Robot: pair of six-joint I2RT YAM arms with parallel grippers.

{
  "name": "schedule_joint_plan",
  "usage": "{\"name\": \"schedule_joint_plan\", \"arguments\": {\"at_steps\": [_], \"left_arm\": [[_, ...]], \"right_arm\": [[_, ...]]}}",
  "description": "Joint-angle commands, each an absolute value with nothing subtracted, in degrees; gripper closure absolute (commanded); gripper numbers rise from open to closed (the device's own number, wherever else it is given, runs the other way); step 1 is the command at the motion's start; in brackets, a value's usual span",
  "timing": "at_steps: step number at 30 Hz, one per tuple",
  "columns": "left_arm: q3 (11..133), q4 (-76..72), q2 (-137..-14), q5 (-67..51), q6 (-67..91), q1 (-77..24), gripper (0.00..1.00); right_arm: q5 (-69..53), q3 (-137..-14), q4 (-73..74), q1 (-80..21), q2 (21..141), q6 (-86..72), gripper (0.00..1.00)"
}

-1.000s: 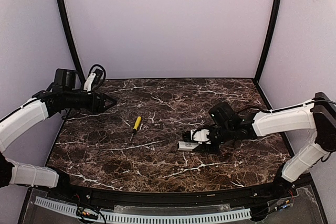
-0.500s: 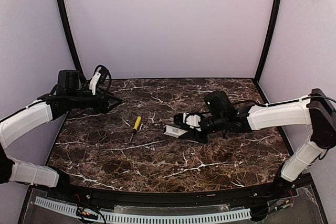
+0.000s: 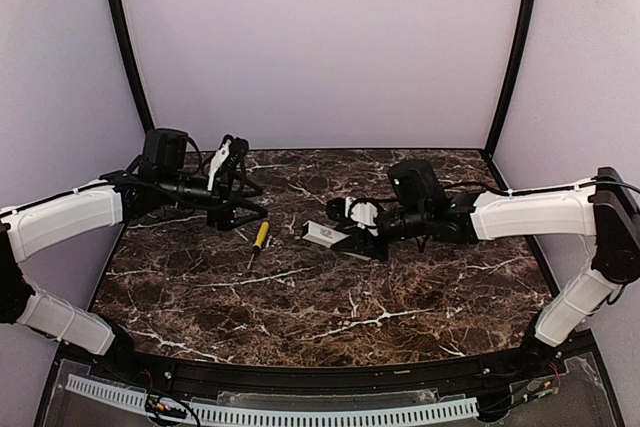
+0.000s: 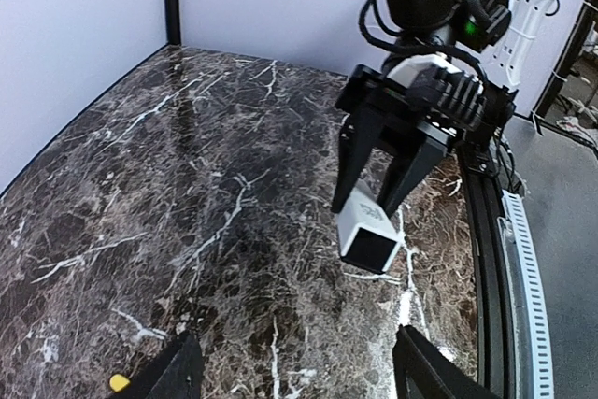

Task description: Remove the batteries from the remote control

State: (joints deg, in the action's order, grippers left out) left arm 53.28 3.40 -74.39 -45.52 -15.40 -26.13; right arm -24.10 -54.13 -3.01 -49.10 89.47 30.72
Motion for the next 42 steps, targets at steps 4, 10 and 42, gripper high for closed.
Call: {"name": "schedule_joint_plan", "arguments": {"at_steps": [4, 10, 42], "left_arm": [[53.7, 5.2, -73.9, -46.9, -21.0, -31.2, 0.24], [53.3, 5.6, -74.9, -46.0, -22.9, -34.3, 0.19], [53.6, 2.2, -77.8, -37.6, -22.2, -41.5, 0.35]], "right_arm": [[-29.5, -57.0, -2.3, -48.9, 86.7, 29.1, 0.93], [-31.9, -58.7, -0.2, -49.0, 86.6, 28.4, 0.92], [-34.4, -65.9, 5.6, -52.2, 92.1, 26.6, 0.97]]}}
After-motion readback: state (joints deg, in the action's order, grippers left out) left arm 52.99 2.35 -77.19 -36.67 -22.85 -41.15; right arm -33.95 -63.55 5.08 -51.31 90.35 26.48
